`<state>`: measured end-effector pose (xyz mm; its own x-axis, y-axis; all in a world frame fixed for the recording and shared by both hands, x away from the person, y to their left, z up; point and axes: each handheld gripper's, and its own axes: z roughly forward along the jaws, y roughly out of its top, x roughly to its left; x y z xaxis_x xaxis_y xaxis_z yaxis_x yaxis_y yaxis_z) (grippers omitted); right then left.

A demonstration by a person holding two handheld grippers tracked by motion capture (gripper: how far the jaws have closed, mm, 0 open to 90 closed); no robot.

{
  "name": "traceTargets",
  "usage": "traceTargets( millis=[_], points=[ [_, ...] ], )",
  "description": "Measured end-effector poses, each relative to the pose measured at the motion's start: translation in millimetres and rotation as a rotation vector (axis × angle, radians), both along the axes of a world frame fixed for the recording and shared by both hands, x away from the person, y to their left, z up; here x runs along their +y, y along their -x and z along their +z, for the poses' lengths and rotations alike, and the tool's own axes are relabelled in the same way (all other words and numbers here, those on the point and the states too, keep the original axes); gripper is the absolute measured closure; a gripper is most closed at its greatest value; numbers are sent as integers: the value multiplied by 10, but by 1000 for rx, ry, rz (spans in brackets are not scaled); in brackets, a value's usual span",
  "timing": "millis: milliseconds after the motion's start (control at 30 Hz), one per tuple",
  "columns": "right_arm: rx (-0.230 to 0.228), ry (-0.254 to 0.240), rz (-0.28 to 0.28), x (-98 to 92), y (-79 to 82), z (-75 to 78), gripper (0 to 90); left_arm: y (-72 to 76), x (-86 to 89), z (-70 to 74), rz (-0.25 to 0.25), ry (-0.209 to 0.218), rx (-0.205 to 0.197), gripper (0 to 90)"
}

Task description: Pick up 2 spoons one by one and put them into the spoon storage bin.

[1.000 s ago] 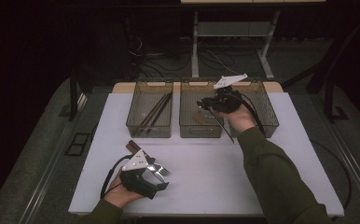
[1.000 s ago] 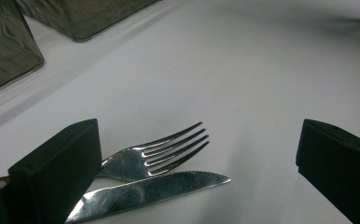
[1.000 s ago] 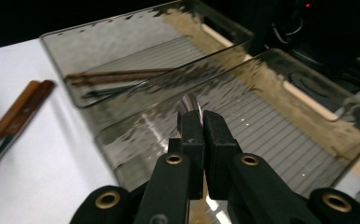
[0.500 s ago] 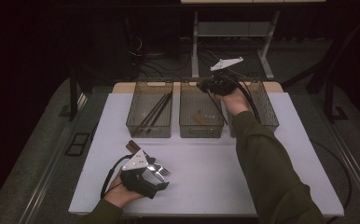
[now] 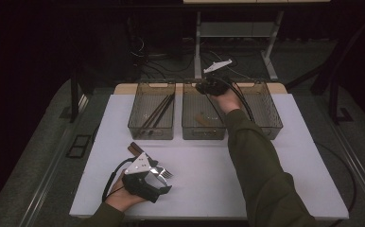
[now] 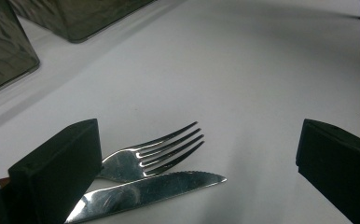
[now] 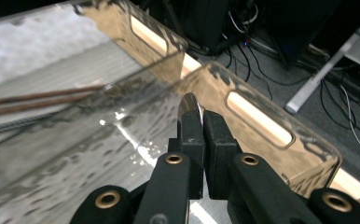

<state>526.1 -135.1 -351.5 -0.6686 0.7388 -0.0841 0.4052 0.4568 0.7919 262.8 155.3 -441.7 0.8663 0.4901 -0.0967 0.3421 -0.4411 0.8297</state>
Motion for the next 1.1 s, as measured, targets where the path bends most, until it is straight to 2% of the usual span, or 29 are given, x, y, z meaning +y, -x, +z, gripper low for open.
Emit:
traceTargets(
  millis=[267,300,367,567,633,700,767,833,900,967,1100],
  points=[
    [46,61,-12,17,-42,-212,859,-2,13,-2,5,2,3,0],
    [56,71,-15,16,-41,-232,829,-2,13,-3,6,2,3,0],
    [75,69,-13,2,-40,-249,711,0,11,-4,4,-2,2,0],
    [90,8,-13,-68,30,-189,515,-1,7,1,0,-6,-5,0],
    [117,-31,-10,-110,73,-160,447,-2,9,2,1,-7,-6,0],
    [138,-53,3,-154,122,-136,410,0,8,3,4,-3,-1,0],
    [121,-74,10,-207,200,-101,387,-1,5,3,6,-3,-1,0],
    [149,-126,13,-269,263,-68,333,2,0,4,6,-3,-1,0],
    [161,-125,16,-300,317,-45,290,1,-3,1,7,-4,-5,0],
    [135,-110,29,-327,412,-14,271,-2,1,3,7,-11,-5,0],
    [131,-124,64,-374,564,41,208,-5,1,-1,12,-3,-5,0]
  ],
)
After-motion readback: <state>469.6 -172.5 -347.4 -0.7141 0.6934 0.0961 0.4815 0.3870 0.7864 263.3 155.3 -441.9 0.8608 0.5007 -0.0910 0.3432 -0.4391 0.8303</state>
